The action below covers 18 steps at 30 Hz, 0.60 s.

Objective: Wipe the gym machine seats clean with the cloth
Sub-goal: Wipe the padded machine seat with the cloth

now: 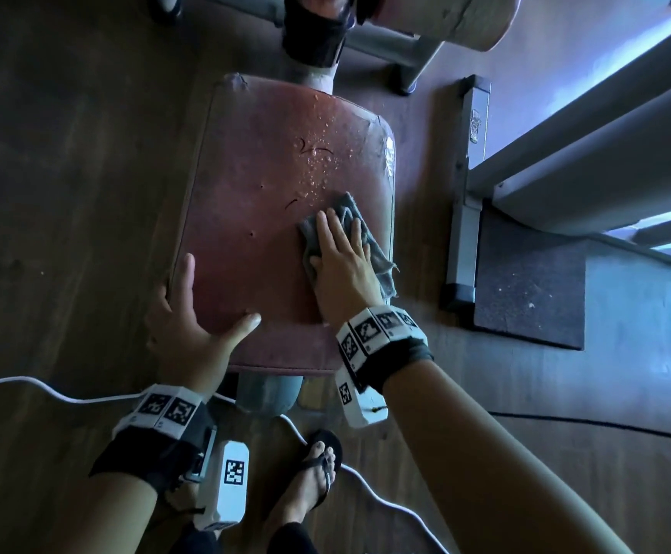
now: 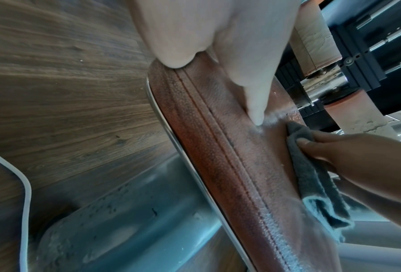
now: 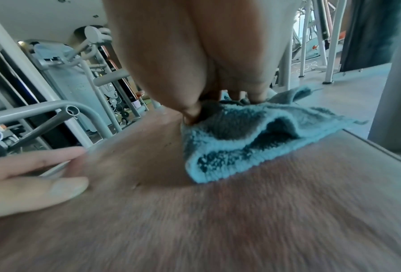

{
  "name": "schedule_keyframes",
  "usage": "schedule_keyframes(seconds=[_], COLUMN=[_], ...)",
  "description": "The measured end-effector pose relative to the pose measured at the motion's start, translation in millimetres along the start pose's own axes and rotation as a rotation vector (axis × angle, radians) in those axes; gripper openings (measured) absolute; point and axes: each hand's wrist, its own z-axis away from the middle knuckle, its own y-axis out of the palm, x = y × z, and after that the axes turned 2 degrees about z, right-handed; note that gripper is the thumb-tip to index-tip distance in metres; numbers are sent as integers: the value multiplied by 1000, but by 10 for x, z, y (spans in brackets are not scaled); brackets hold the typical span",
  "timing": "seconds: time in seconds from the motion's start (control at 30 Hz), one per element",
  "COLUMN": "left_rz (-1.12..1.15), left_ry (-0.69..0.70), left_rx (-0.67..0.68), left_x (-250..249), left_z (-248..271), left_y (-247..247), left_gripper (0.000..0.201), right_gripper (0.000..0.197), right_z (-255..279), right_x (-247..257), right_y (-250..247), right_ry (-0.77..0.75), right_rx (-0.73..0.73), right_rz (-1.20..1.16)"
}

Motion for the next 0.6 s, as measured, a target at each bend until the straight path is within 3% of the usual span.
schedule_keyframes(seconds=[0.23,0.43,0.6], left_rz=[28,26,-9], left_ry=[18,25,53], left_rx=[-16,-11,-11], left_x=[68,159,150], left_z=[-32,-56,-69], left_y=[42,77,41], left_gripper=[107,109,109], right_gripper=[61,65,65], right_z=[33,-130,39], right_x=[-107,-128,-35], right_y=[-33,-53,33], right_ry=[-85,-103,-233], right_rx=[33,55,114], right_rz=[63,-42,-42])
